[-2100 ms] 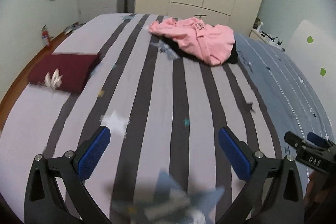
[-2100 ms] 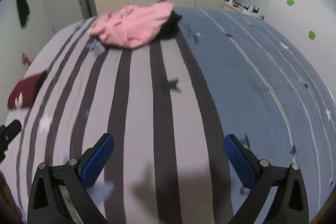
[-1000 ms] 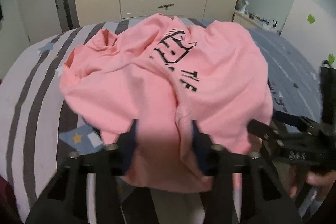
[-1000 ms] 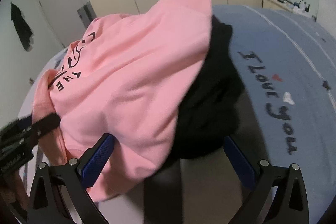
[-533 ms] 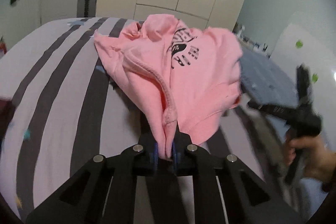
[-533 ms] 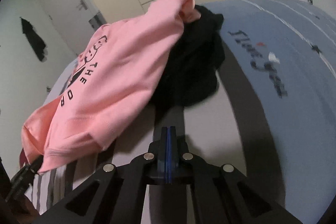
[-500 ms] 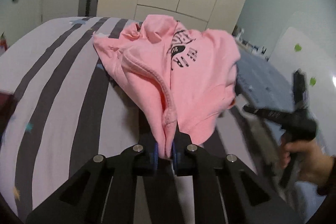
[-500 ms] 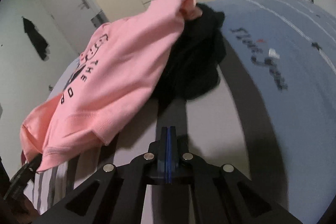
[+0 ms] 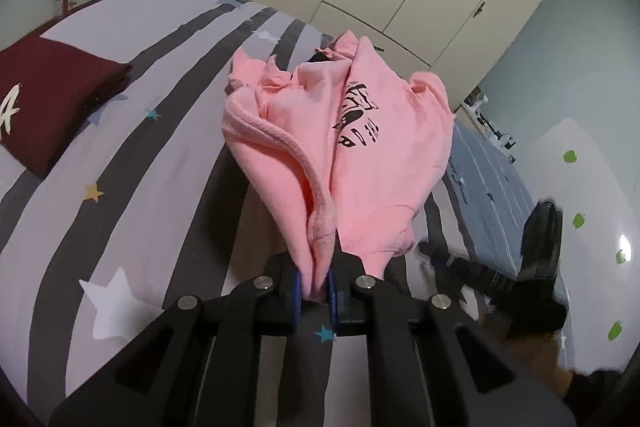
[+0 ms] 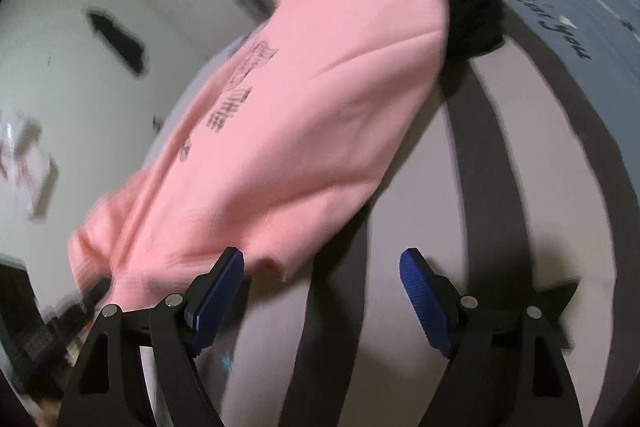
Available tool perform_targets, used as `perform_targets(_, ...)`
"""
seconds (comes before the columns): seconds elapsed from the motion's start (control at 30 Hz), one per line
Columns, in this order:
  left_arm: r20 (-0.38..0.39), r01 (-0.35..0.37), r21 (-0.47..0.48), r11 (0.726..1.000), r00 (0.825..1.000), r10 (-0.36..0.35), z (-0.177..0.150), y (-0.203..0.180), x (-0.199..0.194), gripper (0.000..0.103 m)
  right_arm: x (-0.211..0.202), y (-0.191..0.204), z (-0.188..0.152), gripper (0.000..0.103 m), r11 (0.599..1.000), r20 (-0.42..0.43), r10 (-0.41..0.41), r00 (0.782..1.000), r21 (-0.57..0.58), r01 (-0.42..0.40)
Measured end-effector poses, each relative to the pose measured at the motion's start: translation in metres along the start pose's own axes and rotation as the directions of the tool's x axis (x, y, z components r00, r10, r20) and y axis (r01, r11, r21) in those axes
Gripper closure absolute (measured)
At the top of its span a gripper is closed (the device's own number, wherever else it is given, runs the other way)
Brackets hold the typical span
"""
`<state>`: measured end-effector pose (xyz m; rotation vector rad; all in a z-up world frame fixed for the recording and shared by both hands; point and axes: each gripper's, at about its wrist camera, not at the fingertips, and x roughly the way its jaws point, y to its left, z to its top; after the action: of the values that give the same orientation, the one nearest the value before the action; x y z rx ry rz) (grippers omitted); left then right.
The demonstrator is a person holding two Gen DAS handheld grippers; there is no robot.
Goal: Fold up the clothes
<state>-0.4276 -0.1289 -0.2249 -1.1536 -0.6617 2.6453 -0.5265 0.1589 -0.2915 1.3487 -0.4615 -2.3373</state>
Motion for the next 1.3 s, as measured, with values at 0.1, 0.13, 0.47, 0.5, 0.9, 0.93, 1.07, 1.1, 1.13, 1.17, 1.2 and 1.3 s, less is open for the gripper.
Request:
perform_targets(0.1, 0.016, 0.017, 0.018, 1.0, 1.0, -0.017, 0.002, -0.008, -0.009, 0.095, 0.014, 0.004, 0.002, 0.026, 1.0, -0.01, 0.016, 1.0, 0.025, -0.016)
perform_targets(0.13, 0.017, 0.023, 0.02, 1.0, 1.0, -0.023, 0.001, -0.009, -0.011, 0.095, 0.019, 0.001, 0.006, 0.026, 0.997, -0.004, 0.04, 0.999, 0.069, -0.04)
perform_targets(0.47, 0.016, 0.022, -0.056, 0.998, 1.0, -0.021, 0.001, 0.009, -0.025, 0.095, 0.043, -0.044, 0.013, 0.026, 0.757, 0.142, 0.428, 0.893, 0.483, -0.44)
perform_targets(0.5, 0.013, 0.021, -0.063, 0.998, 1.0, -0.021, 0.001, 0.011, -0.027, 0.095, 0.042, -0.042, 0.013, 0.026, 0.751, 0.139, 0.45, 0.882, 0.475, -0.459)
perform_targets(0.9, -0.024, 0.002, -0.03, 1.0, 1.0, -0.003, -0.01, 0.013, -0.034, 0.095, 0.073, -0.04, 0.031, 0.026, 0.775, 0.128, 0.374, 0.918, 0.501, -0.386)
perform_targets(0.93, -0.025, 0.001, -0.03, 1.0, 1.0, -0.001, -0.011, 0.012, -0.035, 0.095, 0.075, -0.039, 0.036, 0.032, 0.781, 0.128, 0.38, 0.916, 0.487, -0.392)
perform_targets(1.07, -0.036, -0.01, -0.026, 1.0, 0.999, 0.009, -0.014, 0.01, -0.041, 0.095, 0.064, -0.034, 0.055, 0.1, 0.841, 0.076, 0.346, 0.935, 0.418, -0.345)
perform_targets(1.1, -0.04, -0.01, -0.024, 1.0, 0.999, 0.009, -0.016, 0.01, -0.044, 0.095, 0.054, -0.033, 0.057, 0.1, 0.853, 0.08, 0.331, 0.94, 0.401, -0.335)
perform_targets(1.13, -0.044, -0.008, -0.02, 1.0, 0.999, 0.007, -0.018, 0.008, -0.048, 0.095, 0.04, -0.031, 0.058, 0.1, 0.868, 0.085, 0.318, 0.944, 0.376, -0.326)
perform_targets(1.17, -0.051, -0.005, -0.011, 1.0, 0.999, 0.004, -0.022, 0.004, -0.053, 0.095, 0.028, -0.028, 0.056, 0.1, 0.88, 0.088, 0.309, 0.947, 0.351, -0.32)
perform_targets(1.2, -0.061, -0.001, 0.001, 1.0, 0.998, 0.001, -0.027, -0.001, -0.058, 0.095, 0.007, -0.026, 0.054, 0.1, 0.9, 0.093, 0.29, 0.952, 0.31, -0.305)
perform_targets(1.3, -0.11, 0.02, 0.034, 0.999, 0.994, -0.016, -0.049, -0.019, -0.078, 0.095, -0.059, -0.011, 0.031, 0.101, 0.942, 0.05, 0.229, 0.972, 0.241, -0.235)
